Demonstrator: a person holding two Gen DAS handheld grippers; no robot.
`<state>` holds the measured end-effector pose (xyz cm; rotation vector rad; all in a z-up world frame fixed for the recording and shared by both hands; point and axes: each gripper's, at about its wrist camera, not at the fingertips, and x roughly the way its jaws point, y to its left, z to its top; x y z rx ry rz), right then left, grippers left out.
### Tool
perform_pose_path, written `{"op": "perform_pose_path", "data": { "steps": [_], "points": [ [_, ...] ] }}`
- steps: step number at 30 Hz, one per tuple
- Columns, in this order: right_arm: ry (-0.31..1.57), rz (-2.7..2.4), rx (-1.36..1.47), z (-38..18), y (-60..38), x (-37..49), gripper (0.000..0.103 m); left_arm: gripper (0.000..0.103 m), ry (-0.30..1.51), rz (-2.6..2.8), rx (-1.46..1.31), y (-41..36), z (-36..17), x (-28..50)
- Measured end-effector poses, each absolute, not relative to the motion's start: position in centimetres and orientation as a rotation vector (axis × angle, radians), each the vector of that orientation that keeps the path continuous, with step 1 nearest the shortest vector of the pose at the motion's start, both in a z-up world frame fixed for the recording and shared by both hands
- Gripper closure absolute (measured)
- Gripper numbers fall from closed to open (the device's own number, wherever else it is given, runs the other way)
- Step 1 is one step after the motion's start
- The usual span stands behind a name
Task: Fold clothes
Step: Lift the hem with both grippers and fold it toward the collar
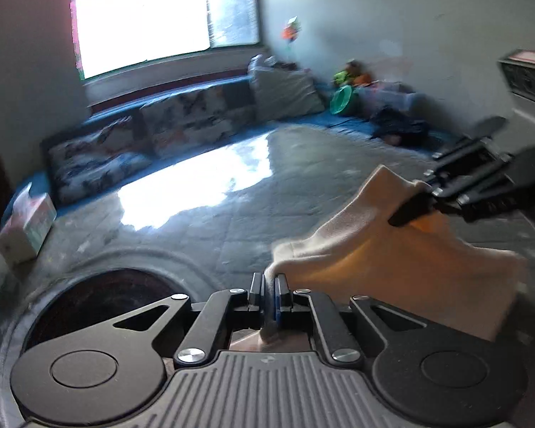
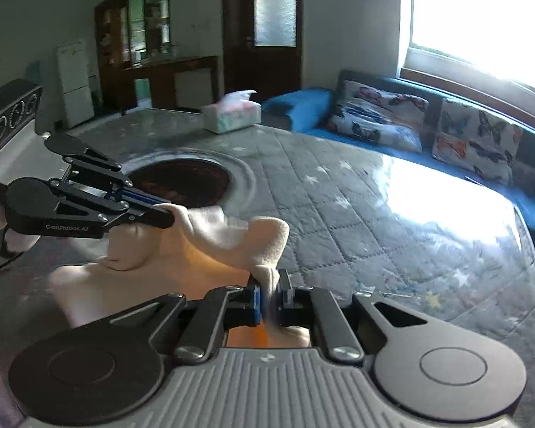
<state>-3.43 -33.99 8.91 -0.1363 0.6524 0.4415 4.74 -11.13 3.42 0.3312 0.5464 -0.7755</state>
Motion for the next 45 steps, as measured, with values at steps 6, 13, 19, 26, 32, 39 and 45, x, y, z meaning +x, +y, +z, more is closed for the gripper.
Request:
{"op": "perform_pose_path", "data": {
  "steps": [6, 13, 19, 26, 32, 39, 45],
  "points": [
    [0.664, 0.358, -0.067, 5.6, -34.1, -2.4, 0.081, 0.092, 0.557, -0.665, 0.346, -11.8, 1.4, 6.1],
    [0.626, 0.268, -0.009, 6.3, -35.7, -3.6, 0.051, 0.092, 0.577, -0.545, 0.309, -10.7, 2.0, 6.8],
    [0.597, 0.243, 0.029, 7.1, -36.2, -5.5, 0.047, 0.092, 0.560, -0.625, 0.184, -9.6, 4.3, 2.6],
    [0.626, 0.304, 0.116, 5.9, -35.6, -5.6, 0.047, 0.092, 0.620, -0.662, 0.126, -10.6, 3.4, 2.3],
    [0.649, 0.282, 0.122, 4.9, -35.6, -5.2, 0.046, 0.092, 0.667, -0.583, 0.119, -10.0, 2.1, 4.9],
    [0.661, 0.258, 0.130, 4.2, -36.0, -4.9, 0.043, 0.092, 0.642, -0.588, 0.114, -9.6, 2.2, 4.1],
    [0.628, 0.268, 0.088, 5.4, -35.0, -5.4, 0.018, 0.084, 0.606, -0.612, 0.105, -9.4, 3.0, 2.6]
  ]
}}
